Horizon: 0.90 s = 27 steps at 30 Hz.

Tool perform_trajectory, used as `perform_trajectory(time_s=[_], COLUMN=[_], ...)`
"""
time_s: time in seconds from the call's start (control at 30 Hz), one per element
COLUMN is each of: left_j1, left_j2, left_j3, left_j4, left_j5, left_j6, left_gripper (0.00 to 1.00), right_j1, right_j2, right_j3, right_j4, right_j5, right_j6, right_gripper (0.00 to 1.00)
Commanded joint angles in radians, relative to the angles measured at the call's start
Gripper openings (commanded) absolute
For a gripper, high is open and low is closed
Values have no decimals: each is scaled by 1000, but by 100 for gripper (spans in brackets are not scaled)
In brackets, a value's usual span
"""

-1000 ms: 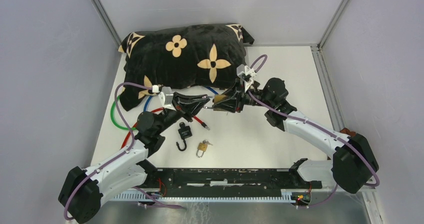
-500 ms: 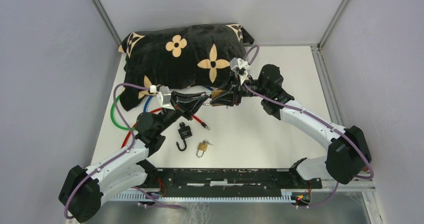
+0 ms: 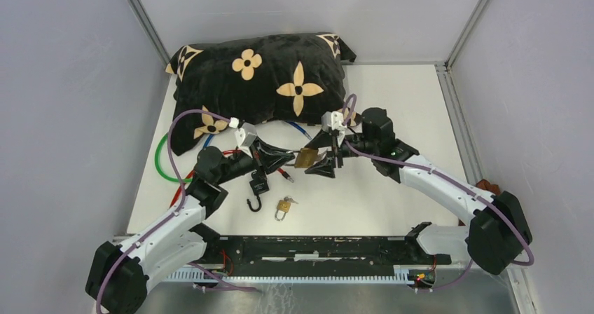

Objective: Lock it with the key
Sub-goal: Lock the lock.

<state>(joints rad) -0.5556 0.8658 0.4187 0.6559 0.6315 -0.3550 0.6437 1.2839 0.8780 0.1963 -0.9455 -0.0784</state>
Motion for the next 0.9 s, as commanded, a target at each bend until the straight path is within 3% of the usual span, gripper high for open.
perform_trajectory(time_s=[0.0, 0.13, 0.3, 0.7, 0.77, 0.87], left_j1=[65, 74, 81, 81, 82, 82], left_j2=[-65, -91, -95, -90, -92, -95], left_j3=[61, 52, 50, 43, 41, 43], left_j4=[-90, -148, -155, -135, -131, -127], left_j5=[113, 127, 140, 154, 155, 157], left_j6=[77, 96, 104, 85, 83, 84], left_gripper=[2, 2, 2, 2, 2, 2], right_j1=[-68, -108, -105, -20, -14, -11], right_j2=[-104, -126, -56, 17, 25, 40], right_j3=[-83, -116, -101, -51, -45, -35], right_j4=[-108, -223, -230, -204, -203, -204], right_j5=[28, 30, 17, 15, 29, 34], right_j6=[-166, -271, -258, -261, -255, -259], right_gripper=[78, 74, 55, 46, 36, 9])
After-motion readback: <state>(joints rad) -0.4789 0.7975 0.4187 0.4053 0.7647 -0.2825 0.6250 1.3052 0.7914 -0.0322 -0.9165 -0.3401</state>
